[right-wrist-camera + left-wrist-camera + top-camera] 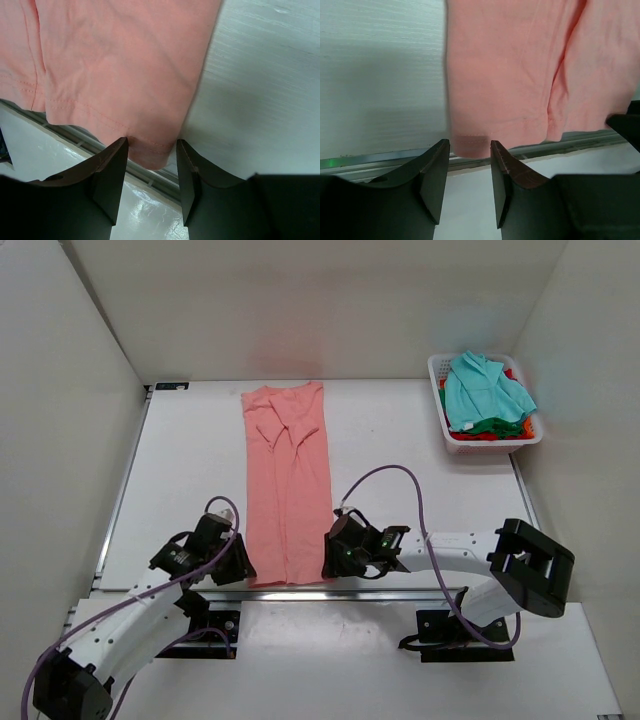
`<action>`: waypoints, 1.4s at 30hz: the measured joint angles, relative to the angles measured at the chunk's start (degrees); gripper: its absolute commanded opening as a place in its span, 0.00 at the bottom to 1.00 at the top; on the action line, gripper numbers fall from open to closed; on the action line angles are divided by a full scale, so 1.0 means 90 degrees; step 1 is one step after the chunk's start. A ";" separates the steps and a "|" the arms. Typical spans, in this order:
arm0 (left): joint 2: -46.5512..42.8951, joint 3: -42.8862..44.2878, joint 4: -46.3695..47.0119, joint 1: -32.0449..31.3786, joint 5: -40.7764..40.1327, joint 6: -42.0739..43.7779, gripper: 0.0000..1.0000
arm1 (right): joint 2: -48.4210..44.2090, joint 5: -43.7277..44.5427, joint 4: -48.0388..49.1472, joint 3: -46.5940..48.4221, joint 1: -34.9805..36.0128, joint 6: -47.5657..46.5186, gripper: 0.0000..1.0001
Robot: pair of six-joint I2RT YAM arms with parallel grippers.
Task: Fold and stack the t-shirts
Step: Grab the bottom of the folded rectangular tshirt with both arms, then fold the folded rectangular tshirt in 1/3 of the way
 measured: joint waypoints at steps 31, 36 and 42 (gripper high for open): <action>0.2718 0.1634 0.1064 0.0301 -0.0355 0.0391 0.00 | 0.0933 -0.2191 -0.0899 0.1826 -0.1800 -0.1834 0.00; 0.3905 0.3036 0.0877 0.0811 -0.0367 0.0809 0.00 | 0.1671 -0.2788 -0.1644 0.3215 -0.2599 -0.2477 0.00; 0.5299 0.4643 0.0634 0.1260 -0.0260 0.1078 0.00 | 0.2443 -0.3257 -0.2467 0.4758 -0.3407 -0.2958 0.00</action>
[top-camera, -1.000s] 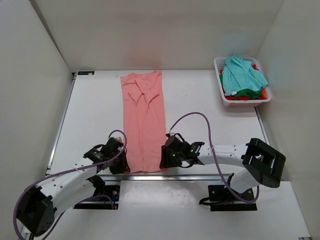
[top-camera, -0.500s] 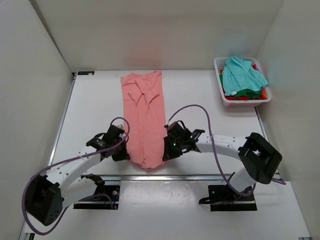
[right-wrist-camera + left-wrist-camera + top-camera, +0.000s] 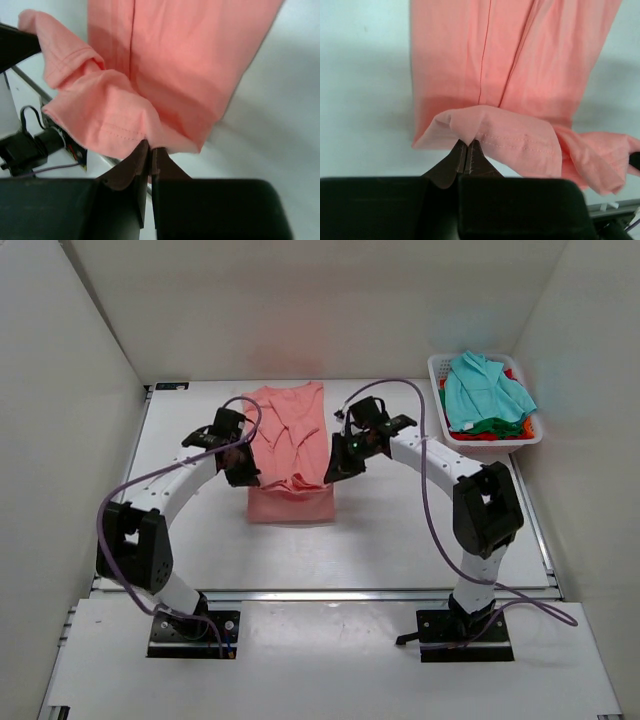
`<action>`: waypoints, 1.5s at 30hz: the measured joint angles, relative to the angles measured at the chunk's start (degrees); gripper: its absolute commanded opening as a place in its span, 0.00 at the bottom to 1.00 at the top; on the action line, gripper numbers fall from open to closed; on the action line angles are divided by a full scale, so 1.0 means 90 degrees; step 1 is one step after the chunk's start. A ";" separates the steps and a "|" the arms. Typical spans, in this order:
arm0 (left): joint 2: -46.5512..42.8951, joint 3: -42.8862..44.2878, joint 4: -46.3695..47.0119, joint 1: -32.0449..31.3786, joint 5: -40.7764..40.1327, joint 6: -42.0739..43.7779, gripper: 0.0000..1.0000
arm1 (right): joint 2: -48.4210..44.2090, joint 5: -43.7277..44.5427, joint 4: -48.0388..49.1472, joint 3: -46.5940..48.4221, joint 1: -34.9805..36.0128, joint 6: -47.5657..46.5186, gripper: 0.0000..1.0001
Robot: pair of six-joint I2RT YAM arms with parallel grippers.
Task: Fold and stack the t-shirts
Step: Fold the folded rectangular tshirt in 1/3 of the way, then grab one side of the 2/3 rectangular tshirt with both arms
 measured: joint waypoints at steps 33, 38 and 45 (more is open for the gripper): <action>-0.2375 -0.2914 0.3152 0.0476 -0.0194 -0.0228 0.57 | -0.1450 0.2079 0.3606 -0.2705 -0.0427 -0.0158 0.51; -0.2871 -0.3881 0.2834 0.0248 -0.0748 -0.0554 0.57 | -0.1474 0.2319 0.3718 -0.3662 0.0134 0.0750 0.50; -0.2584 -0.4180 0.3351 -0.0049 -0.0979 -0.1003 0.58 | -0.0916 0.2533 0.3912 -0.3563 0.0556 0.1355 0.49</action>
